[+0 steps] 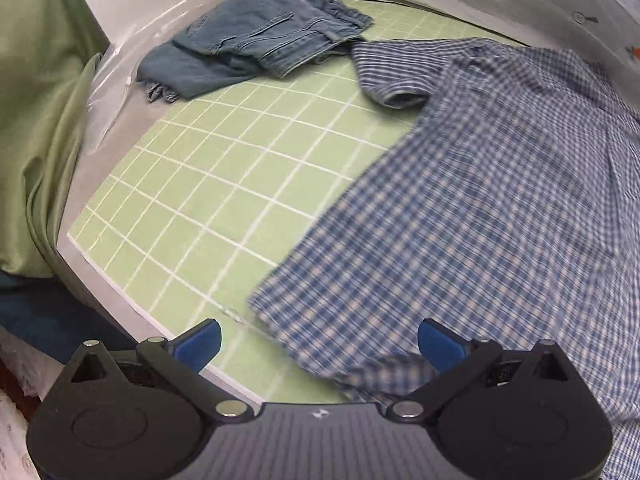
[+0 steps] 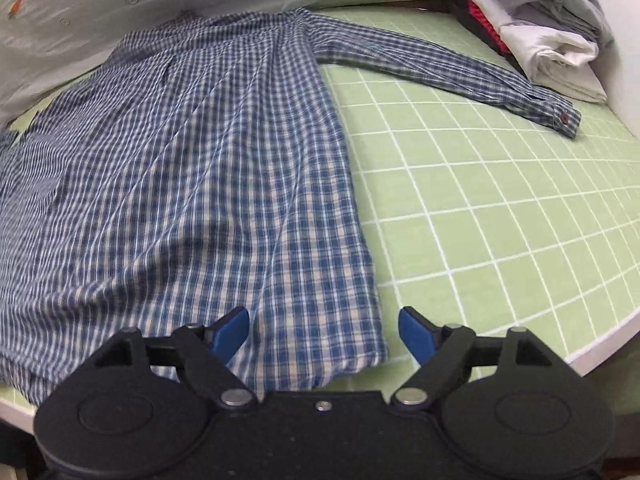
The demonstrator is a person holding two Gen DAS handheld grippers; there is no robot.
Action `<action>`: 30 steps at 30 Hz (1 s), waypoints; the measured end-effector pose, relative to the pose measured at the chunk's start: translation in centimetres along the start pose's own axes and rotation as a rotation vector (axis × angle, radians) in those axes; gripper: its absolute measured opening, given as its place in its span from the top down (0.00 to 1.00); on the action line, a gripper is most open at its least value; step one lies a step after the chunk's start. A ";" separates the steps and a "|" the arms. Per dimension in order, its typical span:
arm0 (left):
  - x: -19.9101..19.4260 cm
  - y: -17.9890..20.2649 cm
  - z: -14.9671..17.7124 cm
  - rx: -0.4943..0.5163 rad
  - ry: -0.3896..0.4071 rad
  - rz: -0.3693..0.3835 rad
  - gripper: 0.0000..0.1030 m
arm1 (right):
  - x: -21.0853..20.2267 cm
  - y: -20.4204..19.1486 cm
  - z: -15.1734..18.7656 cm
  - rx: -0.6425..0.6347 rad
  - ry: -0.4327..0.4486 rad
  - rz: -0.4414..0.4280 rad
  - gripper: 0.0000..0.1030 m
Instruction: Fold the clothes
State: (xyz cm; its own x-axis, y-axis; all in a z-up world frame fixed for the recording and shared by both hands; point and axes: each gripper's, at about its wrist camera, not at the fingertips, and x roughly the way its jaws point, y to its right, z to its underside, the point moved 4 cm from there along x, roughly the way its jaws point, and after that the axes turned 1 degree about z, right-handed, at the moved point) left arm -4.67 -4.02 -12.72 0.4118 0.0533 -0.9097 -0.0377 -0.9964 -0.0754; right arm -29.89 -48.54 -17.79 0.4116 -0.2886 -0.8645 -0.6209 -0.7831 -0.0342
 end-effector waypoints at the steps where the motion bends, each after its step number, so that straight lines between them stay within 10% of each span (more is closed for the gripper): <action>1: 0.4 -0.3 -0.3 -0.001 -0.002 0.000 0.01 | 0.2 -0.1 -0.1 0.010 -0.006 -0.002 0.20; 6: 1.8 -1.5 -1.3 0.011 -0.011 -0.004 0.23 | 0.7 -0.6 -0.5 0.046 -0.034 -0.015 0.46; 9: 2.5 -1.9 -1.4 0.019 -0.039 0.025 0.56 | 0.3 -1.1 -0.7 0.025 -0.035 -0.046 0.97; 12: 2.6 -2.1 -1.1 -0.006 -0.047 0.086 0.94 | -0.8 -1.8 -1.3 -0.022 -0.010 -0.035 0.99; 18: 0.3 -2.8 -0.1 -0.002 -0.044 0.171 0.94 | -4.1 0.8 -2.7 0.109 0.026 0.019 0.99; 21: 0.7 -2.8 0.9 0.025 -0.081 0.146 0.82 | -0.9 0.6 -1.9 0.059 -0.102 0.128 0.92; 26: -0.3 -3.5 -0.9 -0.011 -0.035 0.145 0.40 | -0.5 -3.3 -3.9 -0.017 -0.017 0.150 0.11; 30: -0.6 -3.6 -4.4 -0.050 0.033 0.131 0.30 | 0.9 -7.8 -6.2 -0.050 -0.006 0.074 0.08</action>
State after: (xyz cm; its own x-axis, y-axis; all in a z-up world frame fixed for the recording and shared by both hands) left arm -0.81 -0.78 -10.14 0.4363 -0.0792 -0.8963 -0.0485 -0.9967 0.0645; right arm -20.49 -46.10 -15.18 0.3617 -0.3439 -0.8666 -0.6155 -0.7862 0.0551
